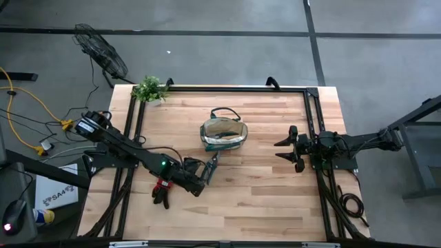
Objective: Pick & Place Garden tools in Gardening bag
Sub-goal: Put the green shears into the gardening bag
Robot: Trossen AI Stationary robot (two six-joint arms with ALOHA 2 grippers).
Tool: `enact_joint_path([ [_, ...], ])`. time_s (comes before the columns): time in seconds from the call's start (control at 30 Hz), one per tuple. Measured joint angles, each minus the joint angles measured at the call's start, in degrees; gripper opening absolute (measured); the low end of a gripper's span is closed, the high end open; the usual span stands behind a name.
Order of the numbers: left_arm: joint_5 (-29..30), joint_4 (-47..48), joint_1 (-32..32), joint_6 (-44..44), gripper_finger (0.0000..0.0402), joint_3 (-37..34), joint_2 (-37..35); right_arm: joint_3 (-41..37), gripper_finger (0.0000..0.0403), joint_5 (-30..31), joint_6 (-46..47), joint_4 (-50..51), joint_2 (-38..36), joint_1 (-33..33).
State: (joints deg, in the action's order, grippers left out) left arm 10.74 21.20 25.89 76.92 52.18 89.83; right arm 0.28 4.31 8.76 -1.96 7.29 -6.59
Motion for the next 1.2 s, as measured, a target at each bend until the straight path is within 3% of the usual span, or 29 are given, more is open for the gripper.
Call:
enact_joint_path([
  [0.37,-5.42,2.32,-3.25,4.38,0.0228,0.0,0.12,0.01,0.0189,-0.01,0.01,0.0,0.0,0.0],
  [0.87,-5.22,7.92,-4.13,-0.11,0.0228,7.44,5.74,-0.01,0.0189,0.01,0.01,-0.27,0.58,0.0],
  [1.2,-3.73,11.93,-4.02,0.07,0.0228,7.58,5.76,0.0,0.0189,0.01,-0.01,-0.37,0.94,0.0],
])
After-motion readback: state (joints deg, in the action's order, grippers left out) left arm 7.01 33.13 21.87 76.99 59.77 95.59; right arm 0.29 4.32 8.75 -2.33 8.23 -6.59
